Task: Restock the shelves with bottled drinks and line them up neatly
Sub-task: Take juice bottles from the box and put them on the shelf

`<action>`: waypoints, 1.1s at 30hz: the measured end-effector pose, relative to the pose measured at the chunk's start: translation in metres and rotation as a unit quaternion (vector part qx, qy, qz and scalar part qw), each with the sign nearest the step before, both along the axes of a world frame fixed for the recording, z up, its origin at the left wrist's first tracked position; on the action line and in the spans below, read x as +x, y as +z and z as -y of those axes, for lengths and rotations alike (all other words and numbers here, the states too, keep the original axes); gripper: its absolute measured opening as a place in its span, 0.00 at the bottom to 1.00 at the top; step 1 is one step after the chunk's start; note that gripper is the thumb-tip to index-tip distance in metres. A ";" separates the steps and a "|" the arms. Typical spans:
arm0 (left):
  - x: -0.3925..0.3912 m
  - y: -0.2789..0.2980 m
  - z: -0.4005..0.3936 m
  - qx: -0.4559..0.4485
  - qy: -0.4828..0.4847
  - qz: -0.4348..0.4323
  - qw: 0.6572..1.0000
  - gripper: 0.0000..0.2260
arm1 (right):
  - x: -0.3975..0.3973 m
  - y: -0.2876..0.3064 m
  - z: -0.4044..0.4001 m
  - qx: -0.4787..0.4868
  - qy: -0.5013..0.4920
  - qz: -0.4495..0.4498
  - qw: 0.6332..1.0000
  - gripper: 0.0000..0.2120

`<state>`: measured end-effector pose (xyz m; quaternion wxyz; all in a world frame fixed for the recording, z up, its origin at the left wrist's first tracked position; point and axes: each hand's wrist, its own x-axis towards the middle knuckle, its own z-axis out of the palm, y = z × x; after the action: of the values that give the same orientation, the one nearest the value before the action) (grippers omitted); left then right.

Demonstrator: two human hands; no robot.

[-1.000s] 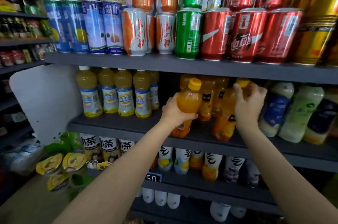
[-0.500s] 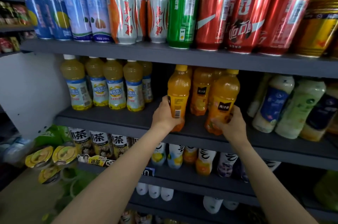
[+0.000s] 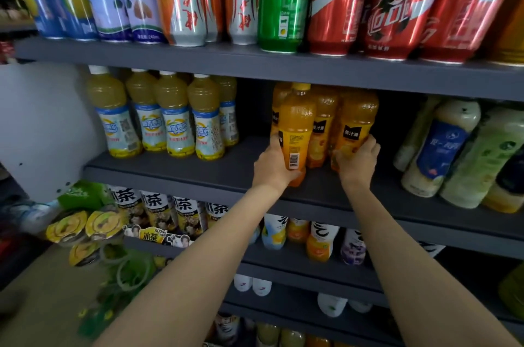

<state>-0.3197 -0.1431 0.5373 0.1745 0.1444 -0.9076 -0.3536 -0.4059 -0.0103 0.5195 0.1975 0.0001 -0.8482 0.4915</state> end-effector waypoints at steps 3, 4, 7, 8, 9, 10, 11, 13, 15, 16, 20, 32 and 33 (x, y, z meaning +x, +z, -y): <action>-0.005 -0.001 -0.005 -0.007 0.006 -0.010 1.000 0.35 | 0.006 -0.004 -0.001 -0.005 0.004 0.027 1.000 0.36; -0.007 -0.002 -0.008 -0.010 0.007 -0.015 1.000 0.34 | 0.011 -0.008 -0.002 -0.001 0.001 0.028 1.000 0.37; -0.014 -0.002 -0.014 -0.004 0.007 -0.034 0.999 0.33 | 0.029 -0.020 -0.006 0.026 -0.005 0.004 1.000 0.35; -0.016 -0.002 -0.016 -0.003 0.010 -0.036 0.999 0.32 | 0.035 -0.022 -0.007 0.035 -0.001 -0.007 0.999 0.35; -0.016 -0.002 -0.017 -0.001 0.011 -0.039 0.999 0.31 | 0.040 -0.024 -0.007 0.042 0.005 -0.019 0.999 0.34; -0.016 -0.002 -0.017 0.003 0.010 -0.042 0.999 0.31 | 0.045 -0.024 -0.007 0.047 0.011 -0.031 0.998 0.33; -0.015 -0.003 -0.017 0.010 0.005 -0.046 0.999 0.31 | 0.050 -0.023 -0.005 0.053 0.012 -0.044 0.998 0.32; -0.006 -0.008 -0.010 0.034 -0.012 -0.057 0.998 0.31 | 0.062 -0.020 0.001 0.059 0.011 -0.077 0.995 0.28; 0.015 -0.019 0.002 0.042 -0.018 -0.088 0.995 0.29 | 0.076 -0.018 0.015 0.059 0.015 -0.129 0.990 0.22; 0.032 -0.028 0.012 0.038 -0.011 -0.108 0.993 0.27 | 0.085 -0.018 0.026 0.056 0.027 -0.156 0.986 0.19; 0.124 -0.081 0.072 0.013 0.083 -0.143 0.986 0.19 | 0.141 -0.021 0.095 0.058 0.139 -0.174 0.973 0.17; 0.539 -0.314 0.245 0.279 0.508 0.145 0.802 0.11 | 0.410 -0.254 0.305 0.396 0.535 0.119 0.737 0.24; 0.566 -0.328 0.252 0.285 0.525 0.162 0.785 0.12 | 0.428 -0.278 0.315 0.419 0.547 0.142 0.710 0.25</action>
<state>0.2458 -0.3949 0.2090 0.1341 0.6973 -0.5642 -0.4213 0.0217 -0.3253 0.2417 -0.2490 0.4773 -0.8366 0.1018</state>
